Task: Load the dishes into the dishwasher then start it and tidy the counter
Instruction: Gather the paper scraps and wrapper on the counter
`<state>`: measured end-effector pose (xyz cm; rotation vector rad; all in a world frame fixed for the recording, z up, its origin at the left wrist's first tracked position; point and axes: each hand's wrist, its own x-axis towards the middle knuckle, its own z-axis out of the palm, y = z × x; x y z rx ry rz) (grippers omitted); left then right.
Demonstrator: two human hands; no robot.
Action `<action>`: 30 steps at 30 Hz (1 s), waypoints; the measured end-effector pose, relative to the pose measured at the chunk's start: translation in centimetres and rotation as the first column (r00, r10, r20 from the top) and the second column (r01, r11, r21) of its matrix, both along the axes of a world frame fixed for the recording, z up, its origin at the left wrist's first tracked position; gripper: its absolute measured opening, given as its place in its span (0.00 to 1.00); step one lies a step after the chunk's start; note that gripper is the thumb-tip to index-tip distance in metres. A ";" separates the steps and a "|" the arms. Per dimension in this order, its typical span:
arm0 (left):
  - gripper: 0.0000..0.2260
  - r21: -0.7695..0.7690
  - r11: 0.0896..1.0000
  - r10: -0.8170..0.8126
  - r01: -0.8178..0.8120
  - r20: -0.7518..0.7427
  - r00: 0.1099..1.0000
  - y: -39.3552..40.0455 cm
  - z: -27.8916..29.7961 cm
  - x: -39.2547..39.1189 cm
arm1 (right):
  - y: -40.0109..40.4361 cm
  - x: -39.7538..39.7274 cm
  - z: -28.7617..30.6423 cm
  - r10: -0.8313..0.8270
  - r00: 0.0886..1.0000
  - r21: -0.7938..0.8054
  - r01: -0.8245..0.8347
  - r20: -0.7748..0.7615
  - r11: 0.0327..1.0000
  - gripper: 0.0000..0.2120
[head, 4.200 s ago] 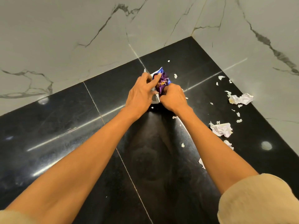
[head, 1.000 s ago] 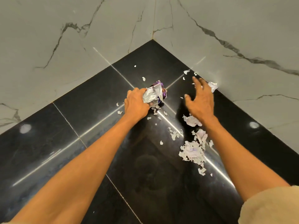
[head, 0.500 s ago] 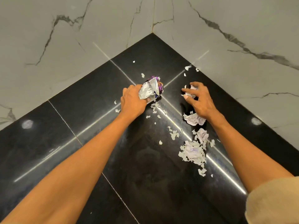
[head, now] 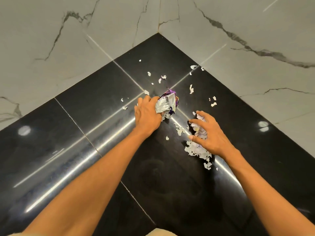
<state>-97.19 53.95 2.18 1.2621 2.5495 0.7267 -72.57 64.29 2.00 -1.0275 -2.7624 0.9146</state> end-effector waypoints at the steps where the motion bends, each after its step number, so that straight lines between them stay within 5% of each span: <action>1: 0.14 -0.002 1.000 -0.004 0.004 -0.014 1.000 -0.4 0.0 0.5 | -0.7 0.3 -0.1 0.000 1.000 0.029 0.000 0.008 1.000 0.31; 8: 0.16 -0.013 1.000 -0.016 0.016 -0.074 0.997 -3.0 0.0 4.2 | -5.5 1.4 -2.9 -0.066 0.998 0.283 0.070 -0.022 0.956 0.34; 13: 0.20 -0.025 0.999 -0.022 0.020 -0.079 0.997 -3.7 0.5 5.8 | -6.3 0.8 -4.1 -0.097 0.969 0.395 0.183 -0.226 0.900 0.17; 18: 0.21 -0.028 0.999 -0.027 0.024 -0.104 0.994 -4.0 0.6 7.3 | -5.7 -0.3 -3.8 -0.144 0.976 0.557 0.211 -0.161 0.804 0.04; 30: 0.22 -0.056 0.998 0.015 -0.027 -0.197 0.980 -6.3 1.0 9.3 | -3.0 -1.0 -2.5 -0.073 0.986 0.538 0.143 -0.150 0.831 0.04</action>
